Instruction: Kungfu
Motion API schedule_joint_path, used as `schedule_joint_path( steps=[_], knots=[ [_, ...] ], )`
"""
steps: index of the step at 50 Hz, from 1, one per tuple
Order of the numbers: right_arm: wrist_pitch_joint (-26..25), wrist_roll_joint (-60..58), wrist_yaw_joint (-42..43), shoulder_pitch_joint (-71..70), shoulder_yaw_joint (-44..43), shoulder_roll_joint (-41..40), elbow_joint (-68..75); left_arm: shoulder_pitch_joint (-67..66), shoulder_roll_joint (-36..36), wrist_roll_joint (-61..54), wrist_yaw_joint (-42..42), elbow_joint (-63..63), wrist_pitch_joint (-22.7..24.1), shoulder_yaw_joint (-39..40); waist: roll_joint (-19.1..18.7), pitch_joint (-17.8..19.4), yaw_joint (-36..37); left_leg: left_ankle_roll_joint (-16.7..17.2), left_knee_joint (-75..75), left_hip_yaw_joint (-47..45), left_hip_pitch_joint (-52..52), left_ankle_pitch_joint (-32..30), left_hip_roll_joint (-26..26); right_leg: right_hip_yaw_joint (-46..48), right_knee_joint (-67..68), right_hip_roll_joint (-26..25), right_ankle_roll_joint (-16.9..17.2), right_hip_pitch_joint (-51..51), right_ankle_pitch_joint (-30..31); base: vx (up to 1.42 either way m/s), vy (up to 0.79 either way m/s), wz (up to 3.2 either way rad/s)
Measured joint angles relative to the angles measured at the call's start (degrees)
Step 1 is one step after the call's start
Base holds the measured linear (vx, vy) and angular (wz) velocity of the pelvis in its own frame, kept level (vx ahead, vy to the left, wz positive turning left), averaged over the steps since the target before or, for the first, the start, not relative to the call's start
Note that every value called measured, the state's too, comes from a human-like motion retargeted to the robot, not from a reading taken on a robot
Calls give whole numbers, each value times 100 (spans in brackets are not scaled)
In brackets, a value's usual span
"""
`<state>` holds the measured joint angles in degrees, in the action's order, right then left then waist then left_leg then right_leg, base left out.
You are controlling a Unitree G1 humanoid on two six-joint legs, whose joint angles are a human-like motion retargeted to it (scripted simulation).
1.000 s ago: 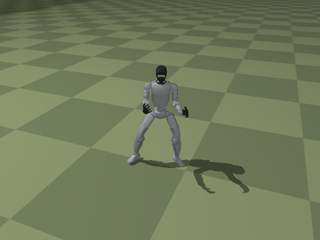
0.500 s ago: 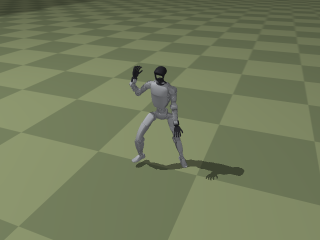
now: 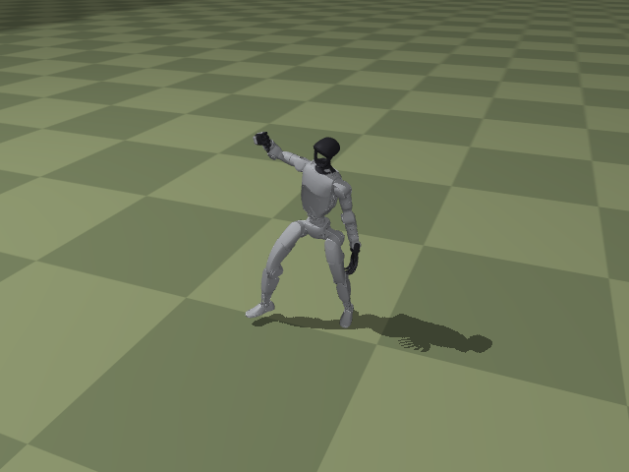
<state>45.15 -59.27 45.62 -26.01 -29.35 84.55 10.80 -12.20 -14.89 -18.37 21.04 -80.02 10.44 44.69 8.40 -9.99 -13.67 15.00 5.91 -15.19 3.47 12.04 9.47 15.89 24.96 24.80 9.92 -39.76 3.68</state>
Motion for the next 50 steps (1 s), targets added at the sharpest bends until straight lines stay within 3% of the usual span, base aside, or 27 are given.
schedule_joint_path(
  steps=[3,8,12,16,17,20,22,23,25,27,28,30,31,32,35,37,40,42,45,50],
  knots=[
    [346,5,217,-468,531,137,92,-244,-132,308,-146,-387,-50,17,29,58,-57,0,-111,-252,-217,36,8,-72,-332,-198,189,47,339,-9,8,-89],
    [220,-2,102,-1177,1191,225,-139,-479,-336,985,-634,-1022,-1,-290,-88,19,-211,0,-235,-602,-372,29,-5,602,-488,-215,242,-107,765,-6,4,-90],
    [295,11,147,-1521,1553,209,-248,-414,-579,1641,-941,-1303,-15,-838,-213,-58,-361,0,-313,-902,-401,5,10,1975,-354,-34,-416,-238,700,-5,-11,-79],
    [292,-48,48,-1915,1937,243,-279,-84,-850,2379,-1139,-1438,-55,-1476,-442,-174,-537,0,-418,-1116,-461,-24,115,2291,72,-152,-1239,-468,-269,7,-27,-42],
    [291,-68,32,-2008,2027,264,-289,13,-898,2578,-1143,-1439,-72,-1612,-510,-224,-601,0,-438,-1121,-484,-37,139,2213,291,-181,-1212,-539,-563,24,-49,7],
    [290,-55,-3,-2185,2235,352,-314,259,-938,3184,-1057,-1300,-140,-1863,-754,-411,-950,0,-448,-915,-501,-219,244,1398,914,-220,-182,-899,-816,30,-46,67],
    [340,-29,-38,-2311,2335,366,-346,429,-900,3312,-985,-1175,-21,-2079,-875,-545,-1193,0,-374,-792,-498,-569,323,907,1294,-265,459,-1048,-964,32,-64,65],
    [355,-20,-48,-2376,2382,346,-366,543,-904,3291,-940,-1143,50,-2235,-913,-635,-1232,0,-303,-811,-477,-841,399,745,1406,-420,495,-1107,-1160,31,-55,12],
    [435,-38,-34,-2464,2463,250,-403,718,-890,3286,-878,-1106,176,-2471,-971,-672,-1303,-38,-83,-802,-667,-1526,603,780,1594,-542,-133,-879,-1695,36,-53,-35],
    [529,-151,81,-2592,2607,98,-436,859,-873,3306,-978,-1048,281,-2592,-662,-923,-1147,-327,265,-881,-723,-2505,366,623,1511,-673,-573,-782,-1970,34,-65,-138],
    [563,-239,151,-2650,2703,38,-447,892,-862,3332,-1057,-1004,333,-2648,-582,-945,-1037,-487,514,-892,-763,-3004,370,361,1496,-832,-551,-721,-2046,36,-54,-173],
    [574,-421,280,-2813,2938,-56,-418,1058,-836,3284,-1229,-963,413,-2922,-428,-842,-830,-1142,1281,-828,-722,-3860,406,19,1279,-1131,-593,-416,-2170,32,-38,-178],
    [602,-473,314,-2952,3098,-123,-359,1208,-839,3273,-1316,-1002,417,-3077,-322,-803,-695,-1111,1684,-617,-579,-4020,316,1,1166,-1174,-639,-201,-2201,27,-38,-195],
    [637,-521,339,-3086,3261,-194,-301,1346,-835,3303,-1406,-1043,420,-3201,-226,-781,-572,-998,2065,-335,-410,-4026,159,-27,1053,-1219,-679,-5,-2225,26,-36,-205],
    [736,-636,384,-3435,3761,-444,-149,1667,-773,3710,-1737,-1135,431,-3361,-48,-811,-244,-386,2918,679,198,-3043,-699,-292,657,-1468,-748,462,-2163,34,-29,-196],
    [778,-667,428,-3613,4043,-638,-72,1870,-732,4045,-2019,-1111,462,-3451,29,-770,-89,-324,3337,706,584,-2401,-828,-527,381,-1670,-855,825,-1997,46,-35,-163],
    [832,-693,453,-3933,4433,-890,42,2330,-685,4471,-2438,-980,553,-3693,156,-616,-10,-800,3908,542,1273,-1376,-666,-869,17,-1909,-963,1419,-1876,37,-26,-107],
    [847,-706,461,-4127,4668,-1006,101,2748,-651,4820,-2712,-824,575,-3769,170,-520,37,-853,4013,901,1782,-1014,-828,-968,-245,-2095,-1015,1804,-1814,42,-28,-82],
    [875,-719,451,-4375,4956,-1173,150,3495,-557,5166,-3012,-479,476,-3734,254,-463,288,-823,3691,1254,2395,-652,-1126,-1236,-567,-2414,-1106,2293,-1761,47,-28,-119],
    [820,-675,360,-4804,5296,-1563,150,5021,-505,4914,-3335,378,316,-3820,372,-246,822,-1155,2330,1245,2916,-636,-1100,-1592,-888,-2911,-1140,3095,-1717,45,-22,-154]
  ],
)
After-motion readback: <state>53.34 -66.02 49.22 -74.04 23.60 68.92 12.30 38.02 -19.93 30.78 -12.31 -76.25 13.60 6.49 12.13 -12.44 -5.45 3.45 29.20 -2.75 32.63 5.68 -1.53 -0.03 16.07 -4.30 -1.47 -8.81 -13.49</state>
